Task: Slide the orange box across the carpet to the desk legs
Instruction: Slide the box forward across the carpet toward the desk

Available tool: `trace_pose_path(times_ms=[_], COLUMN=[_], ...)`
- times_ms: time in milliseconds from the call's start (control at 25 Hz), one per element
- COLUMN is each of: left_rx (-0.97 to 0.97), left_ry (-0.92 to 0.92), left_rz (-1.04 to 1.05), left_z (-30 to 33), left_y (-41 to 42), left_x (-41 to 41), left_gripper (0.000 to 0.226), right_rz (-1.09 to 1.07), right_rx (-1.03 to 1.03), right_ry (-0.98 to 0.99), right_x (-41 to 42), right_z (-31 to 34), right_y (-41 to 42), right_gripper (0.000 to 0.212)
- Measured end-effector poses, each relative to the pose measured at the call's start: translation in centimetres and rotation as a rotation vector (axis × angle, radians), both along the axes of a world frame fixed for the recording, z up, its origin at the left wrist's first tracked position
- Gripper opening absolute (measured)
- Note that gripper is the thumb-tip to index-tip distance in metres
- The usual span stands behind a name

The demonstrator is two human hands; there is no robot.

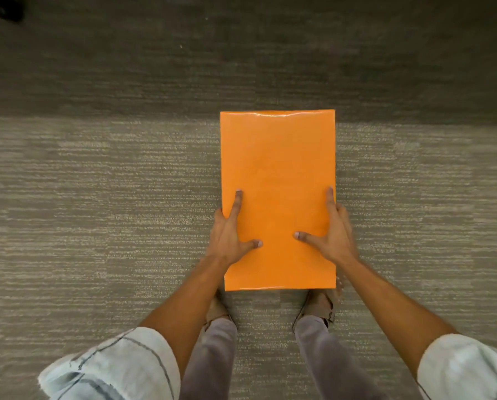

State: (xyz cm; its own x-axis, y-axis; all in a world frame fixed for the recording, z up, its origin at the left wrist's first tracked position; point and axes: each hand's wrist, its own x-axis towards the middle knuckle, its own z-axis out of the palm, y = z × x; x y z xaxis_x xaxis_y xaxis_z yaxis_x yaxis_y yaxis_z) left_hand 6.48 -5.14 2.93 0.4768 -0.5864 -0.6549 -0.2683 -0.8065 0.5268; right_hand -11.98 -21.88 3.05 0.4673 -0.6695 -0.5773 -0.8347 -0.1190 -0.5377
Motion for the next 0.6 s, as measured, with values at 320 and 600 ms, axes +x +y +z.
trace_pose_path(times_ms=[320,600], left_rx=[-0.043,-0.013], left_ry=[-0.022,-0.038], left_rz=[-0.035,-0.033], left_z=[13.4,15.4], left_y=[-12.5,-25.3], left_x=[14.6,23.1], left_gripper=[0.134,0.132], right_rz=[-0.050,0.003], right_rx=[-0.069,-0.080], right_ry=[-0.041,-0.072], right_x=[12.7,20.9], right_z=[13.2,14.6], right_y=[-11.0,-24.6], right_gripper=[0.128,0.125])
